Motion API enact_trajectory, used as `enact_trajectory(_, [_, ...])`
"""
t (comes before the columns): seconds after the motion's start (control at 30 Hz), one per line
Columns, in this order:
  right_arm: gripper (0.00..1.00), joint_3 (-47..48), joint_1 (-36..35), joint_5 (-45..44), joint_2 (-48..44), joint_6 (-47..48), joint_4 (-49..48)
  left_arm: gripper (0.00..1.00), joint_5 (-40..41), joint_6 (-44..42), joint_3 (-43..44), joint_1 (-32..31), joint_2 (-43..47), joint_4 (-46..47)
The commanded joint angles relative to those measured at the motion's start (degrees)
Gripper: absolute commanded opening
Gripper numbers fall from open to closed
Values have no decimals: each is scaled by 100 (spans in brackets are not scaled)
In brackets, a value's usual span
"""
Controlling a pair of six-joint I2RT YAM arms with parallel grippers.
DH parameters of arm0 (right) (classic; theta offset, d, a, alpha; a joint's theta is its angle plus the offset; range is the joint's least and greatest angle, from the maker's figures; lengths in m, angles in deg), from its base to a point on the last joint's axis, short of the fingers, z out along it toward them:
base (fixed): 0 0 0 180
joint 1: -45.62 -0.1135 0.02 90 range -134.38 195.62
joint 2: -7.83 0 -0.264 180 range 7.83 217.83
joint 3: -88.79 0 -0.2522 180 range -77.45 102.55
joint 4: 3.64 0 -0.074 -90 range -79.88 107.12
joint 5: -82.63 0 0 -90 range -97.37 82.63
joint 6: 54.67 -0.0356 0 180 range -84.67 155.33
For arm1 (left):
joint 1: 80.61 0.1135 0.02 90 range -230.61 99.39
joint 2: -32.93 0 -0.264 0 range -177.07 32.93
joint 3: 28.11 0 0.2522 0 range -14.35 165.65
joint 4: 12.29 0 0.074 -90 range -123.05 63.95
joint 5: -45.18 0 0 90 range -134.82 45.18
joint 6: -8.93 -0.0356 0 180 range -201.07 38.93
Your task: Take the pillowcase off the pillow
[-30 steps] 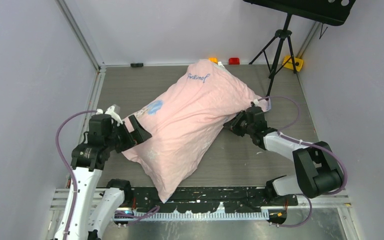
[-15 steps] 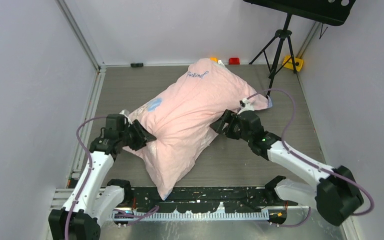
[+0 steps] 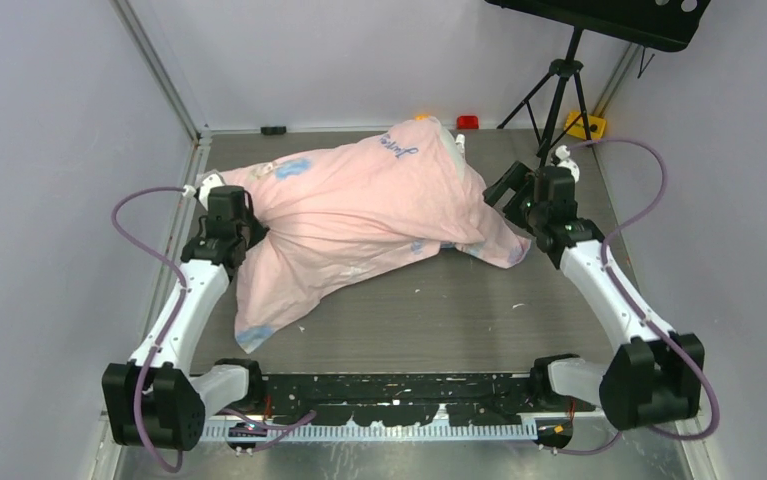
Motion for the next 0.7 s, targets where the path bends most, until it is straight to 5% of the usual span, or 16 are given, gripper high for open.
enact_trajectory(0.0, [95,728,77,336,672,565,76,14,173,-1198,220,139,-309,1658])
enact_trajectory(0.13, [94,1122,93,928,1307,762,-41,54,-639,-1327,941,143,-853,1009])
enact_trajectory(0.2, [91,1175,85,1668,1604,679,-187,65,-502,-1261,1177,142,-821,602])
enact_trajectory(0.27, [88,1144,88,2048,1779,573,-343,94,-240,-1281,1437,140,-619,47])
enact_trajectory(0.3, [85,1135,77,2130,1850,579,-362,99,-100,-1224,1524,145,-447,-211])
enact_trajectory(0.37, [83,1112,80,2200,1956,610,-364,100,-82,-1082,1572,148,-72,-623])
enact_trajectory(0.5, [81,1051,39,2383,2165,708,-437,100,-1517,-633,1392,143,596,-944])
enact_trajectory(0.67, [62,1057,-450,2382,2328,867,-414,99,-2898,-194,791,138,873,-927])
